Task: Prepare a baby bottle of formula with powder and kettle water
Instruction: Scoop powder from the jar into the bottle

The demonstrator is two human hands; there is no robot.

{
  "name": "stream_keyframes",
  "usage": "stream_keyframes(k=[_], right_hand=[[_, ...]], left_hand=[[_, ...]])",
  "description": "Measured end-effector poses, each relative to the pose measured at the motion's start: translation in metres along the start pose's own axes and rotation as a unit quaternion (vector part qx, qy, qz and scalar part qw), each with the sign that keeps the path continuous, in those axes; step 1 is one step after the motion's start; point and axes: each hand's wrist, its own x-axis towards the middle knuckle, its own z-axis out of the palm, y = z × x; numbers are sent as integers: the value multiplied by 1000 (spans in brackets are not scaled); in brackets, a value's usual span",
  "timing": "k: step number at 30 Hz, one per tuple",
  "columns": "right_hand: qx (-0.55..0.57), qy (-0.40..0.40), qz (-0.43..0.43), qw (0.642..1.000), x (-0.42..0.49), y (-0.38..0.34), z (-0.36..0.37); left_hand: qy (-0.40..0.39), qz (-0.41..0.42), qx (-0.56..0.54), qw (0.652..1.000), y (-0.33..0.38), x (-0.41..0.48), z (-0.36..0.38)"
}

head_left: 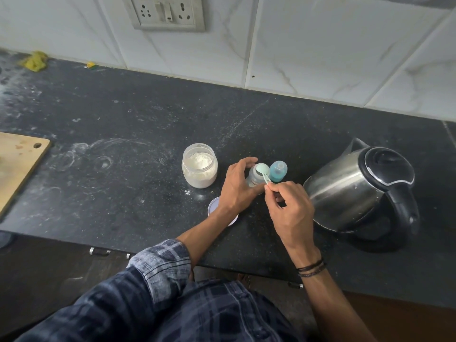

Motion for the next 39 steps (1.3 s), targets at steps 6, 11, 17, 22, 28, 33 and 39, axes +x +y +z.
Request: stream_keyframes(k=[6, 11, 17, 22, 28, 33, 39], right_hand=[[9, -4, 4, 1000, -2, 1, 1], [15, -1, 9, 1000, -3, 0, 0], [19, -3, 8, 1000, -5, -1, -1], [20, 1, 8, 1000, -4, 0, -1], [17, 6, 4, 1000, -4, 1, -1], [40, 24, 19, 999, -4, 2, -1], [92, 59, 50, 993, 1, 0, -11]], left_hand=[[0, -2, -2, 1000, 1, 0, 0], [1, -4, -2, 1000, 0, 0, 0], [4, -3, 0, 1000, 0, 0, 0], [-1, -9, -1, 1000, 1, 0, -1], [0, -10, 3, 1000, 1, 0, 0], [-1, -16, -7, 1000, 3, -1, 0], [4, -18, -5, 1000, 2, 0, 0]])
